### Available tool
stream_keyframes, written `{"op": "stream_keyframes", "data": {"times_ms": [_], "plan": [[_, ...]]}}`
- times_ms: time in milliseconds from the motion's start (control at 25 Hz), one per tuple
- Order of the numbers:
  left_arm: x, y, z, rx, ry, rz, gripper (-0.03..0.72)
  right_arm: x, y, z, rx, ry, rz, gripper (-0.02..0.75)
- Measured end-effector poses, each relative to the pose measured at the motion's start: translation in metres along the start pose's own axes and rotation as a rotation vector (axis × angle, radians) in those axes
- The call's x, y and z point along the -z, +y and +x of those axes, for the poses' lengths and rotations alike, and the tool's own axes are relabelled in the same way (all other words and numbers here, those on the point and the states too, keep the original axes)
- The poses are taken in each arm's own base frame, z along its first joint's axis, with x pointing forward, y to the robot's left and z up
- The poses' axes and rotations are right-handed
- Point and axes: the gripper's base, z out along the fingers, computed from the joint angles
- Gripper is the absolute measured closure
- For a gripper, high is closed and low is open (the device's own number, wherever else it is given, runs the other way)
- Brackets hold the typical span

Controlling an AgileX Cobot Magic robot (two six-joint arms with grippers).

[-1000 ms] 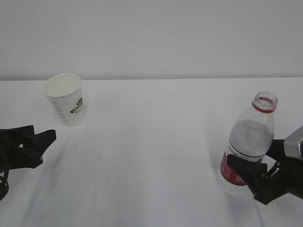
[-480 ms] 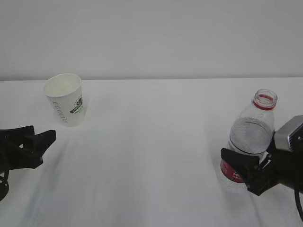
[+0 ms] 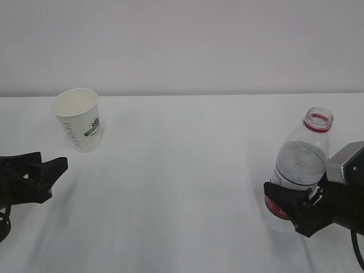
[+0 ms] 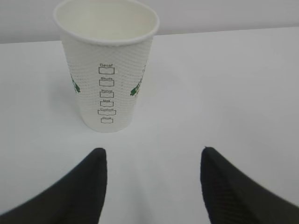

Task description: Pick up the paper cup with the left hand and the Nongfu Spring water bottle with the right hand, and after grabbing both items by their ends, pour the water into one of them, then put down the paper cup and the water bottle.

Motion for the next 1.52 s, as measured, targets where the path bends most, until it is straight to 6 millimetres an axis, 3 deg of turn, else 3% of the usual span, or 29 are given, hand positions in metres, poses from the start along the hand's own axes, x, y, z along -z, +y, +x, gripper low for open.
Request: {"op": "stream_keyframes", "data": {"times_ms": [200,840,1520], "plan": [[0.0,0.0,0.0,0.0,0.0,0.0,0.228,0.0,0.0,0.0,0.001,-0.001,0.0,0.118],[-0.003,-0.003,0.013,-0.008,0.063,0.053,0.246,0.0,0.0,0.0,0.001,-0.001,0.0,0.274],[-0.005,-0.003,0.021,0.005,0.096,0.06,0.256,0.0,-0.001,0.0,-0.018,-0.002,0.008,0.288]]}}
